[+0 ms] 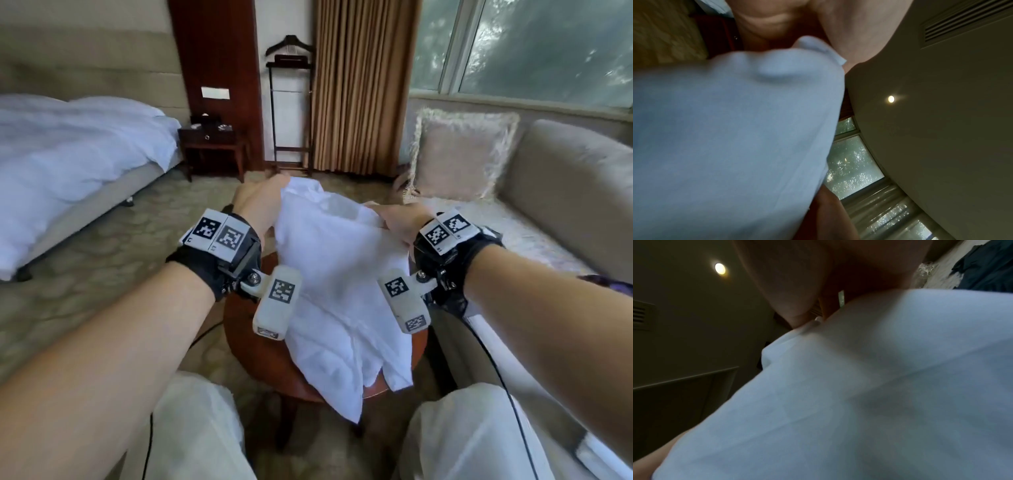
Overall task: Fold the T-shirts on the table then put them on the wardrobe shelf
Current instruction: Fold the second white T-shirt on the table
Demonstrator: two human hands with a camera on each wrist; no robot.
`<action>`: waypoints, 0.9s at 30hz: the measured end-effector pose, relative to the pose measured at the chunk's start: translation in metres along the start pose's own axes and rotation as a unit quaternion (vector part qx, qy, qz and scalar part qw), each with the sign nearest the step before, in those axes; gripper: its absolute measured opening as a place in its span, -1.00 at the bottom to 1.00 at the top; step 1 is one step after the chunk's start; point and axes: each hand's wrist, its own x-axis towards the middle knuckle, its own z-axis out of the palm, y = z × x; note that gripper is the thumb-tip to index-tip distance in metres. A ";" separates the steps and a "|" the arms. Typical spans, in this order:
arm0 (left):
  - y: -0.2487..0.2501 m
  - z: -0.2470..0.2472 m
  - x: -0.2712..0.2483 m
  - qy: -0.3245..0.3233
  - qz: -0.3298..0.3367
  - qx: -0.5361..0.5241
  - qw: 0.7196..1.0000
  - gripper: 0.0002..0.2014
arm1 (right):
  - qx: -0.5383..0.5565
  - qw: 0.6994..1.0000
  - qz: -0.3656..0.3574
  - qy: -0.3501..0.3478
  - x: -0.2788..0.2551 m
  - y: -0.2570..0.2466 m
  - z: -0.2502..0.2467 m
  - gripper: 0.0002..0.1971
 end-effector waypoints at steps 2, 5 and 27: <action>-0.013 -0.003 0.003 -0.028 -0.004 0.022 0.999 -0.60 | 0.045 0.997 0.035 -0.046 -0.001 0.004 0.014 -0.29; -0.019 0.001 -0.002 -0.058 -0.002 0.048 0.997 -0.44 | 0.083 0.983 0.036 -0.159 -0.011 0.005 0.036 -0.43; -0.026 -0.003 0.005 -0.288 0.126 0.247 0.917 -0.48 | 0.038 0.997 -0.015 -0.058 0.001 0.000 0.029 -0.82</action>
